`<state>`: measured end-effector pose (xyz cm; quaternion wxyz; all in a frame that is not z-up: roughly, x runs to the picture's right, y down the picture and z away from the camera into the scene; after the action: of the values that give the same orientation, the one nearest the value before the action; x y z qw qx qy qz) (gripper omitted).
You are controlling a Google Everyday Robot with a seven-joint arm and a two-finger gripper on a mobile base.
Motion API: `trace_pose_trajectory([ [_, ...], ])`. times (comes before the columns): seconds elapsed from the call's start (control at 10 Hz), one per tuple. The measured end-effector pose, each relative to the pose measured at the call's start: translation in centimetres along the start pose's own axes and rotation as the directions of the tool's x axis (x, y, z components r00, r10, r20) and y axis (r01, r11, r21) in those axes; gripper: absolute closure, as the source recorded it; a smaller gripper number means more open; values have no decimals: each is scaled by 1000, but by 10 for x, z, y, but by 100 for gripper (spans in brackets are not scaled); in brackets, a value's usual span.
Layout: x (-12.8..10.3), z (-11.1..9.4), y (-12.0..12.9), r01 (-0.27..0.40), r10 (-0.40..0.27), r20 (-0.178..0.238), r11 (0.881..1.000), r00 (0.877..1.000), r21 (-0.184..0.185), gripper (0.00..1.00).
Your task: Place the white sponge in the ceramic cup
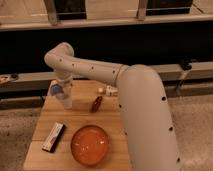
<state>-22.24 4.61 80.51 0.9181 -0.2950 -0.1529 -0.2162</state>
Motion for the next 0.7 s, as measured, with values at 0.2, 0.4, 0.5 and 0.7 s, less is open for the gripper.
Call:
trace_pose_trajectory([
  [0.2, 0, 1, 0, -3, 3, 3, 1000, 1000, -1, 91],
  [0.4, 0, 2, -1, -7, 7, 6, 1000, 1000, -2, 91],
  [0.5, 0, 2, -1, -9, 9, 8, 1000, 1000, -2, 91],
  [0.7, 0, 3, -1, -13, 13, 11, 1000, 1000, -3, 91],
])
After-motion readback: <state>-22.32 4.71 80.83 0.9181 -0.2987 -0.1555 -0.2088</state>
